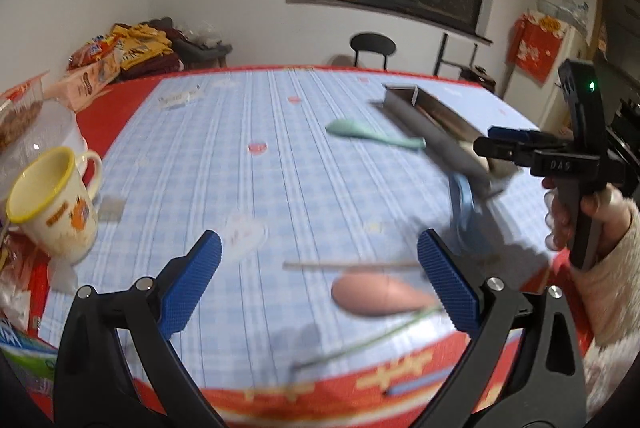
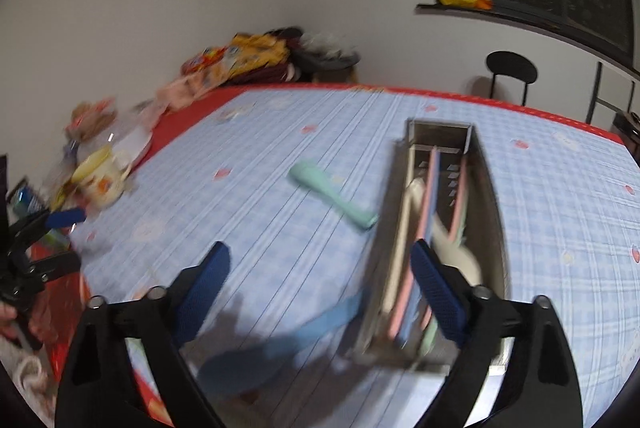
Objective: Organize utensils
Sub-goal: 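Move both grippers back over the remaining utensils on the table, then grasp the light blue chopstick with the right gripper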
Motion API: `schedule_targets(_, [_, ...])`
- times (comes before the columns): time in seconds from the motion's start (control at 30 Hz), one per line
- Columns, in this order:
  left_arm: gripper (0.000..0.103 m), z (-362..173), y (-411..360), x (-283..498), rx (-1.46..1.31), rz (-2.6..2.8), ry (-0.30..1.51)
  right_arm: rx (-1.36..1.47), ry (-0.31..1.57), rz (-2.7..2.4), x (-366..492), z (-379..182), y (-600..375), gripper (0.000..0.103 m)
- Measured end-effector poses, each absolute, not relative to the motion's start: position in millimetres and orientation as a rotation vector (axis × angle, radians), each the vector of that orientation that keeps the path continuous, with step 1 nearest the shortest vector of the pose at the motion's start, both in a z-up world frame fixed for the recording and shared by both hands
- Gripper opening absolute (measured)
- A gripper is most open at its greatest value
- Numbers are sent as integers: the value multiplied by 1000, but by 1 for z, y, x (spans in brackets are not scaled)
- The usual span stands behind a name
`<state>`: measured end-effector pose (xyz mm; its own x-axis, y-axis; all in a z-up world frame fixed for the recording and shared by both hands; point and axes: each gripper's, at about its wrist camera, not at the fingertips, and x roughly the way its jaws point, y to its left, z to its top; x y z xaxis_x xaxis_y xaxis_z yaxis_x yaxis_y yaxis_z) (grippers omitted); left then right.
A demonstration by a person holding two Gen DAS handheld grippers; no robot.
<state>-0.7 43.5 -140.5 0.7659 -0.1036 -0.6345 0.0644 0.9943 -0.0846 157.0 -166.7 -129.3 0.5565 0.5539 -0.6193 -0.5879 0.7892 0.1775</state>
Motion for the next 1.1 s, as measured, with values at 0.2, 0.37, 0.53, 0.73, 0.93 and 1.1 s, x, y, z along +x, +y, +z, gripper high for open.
schedule_targets(0.2, [96,-159,45,-17,-53,-154,719,-118,801,735,116,-146,-161,65])
schedule_targets(0.37, [96,-166,39,-25,-55,-212,726,-160,858,763,86,-156,-158,56])
schedule_targets(0.53, [96,-170,37,-25,-60,-242,731,-199,916,801,62,-166,-150,48])
schedule_targets(0.73, [96,-167,37,-25,-65,-261,722,-239,944,855,42,-165,-143,46])
schedule_targets(0.93, [96,-167,39,-26,-64,-265,728,-288,955,904,29,-165,-130,45])
schedule_targets(1.1, [96,-166,38,-26,-57,-268,729,-341,964,946,17,-170,-117,40])
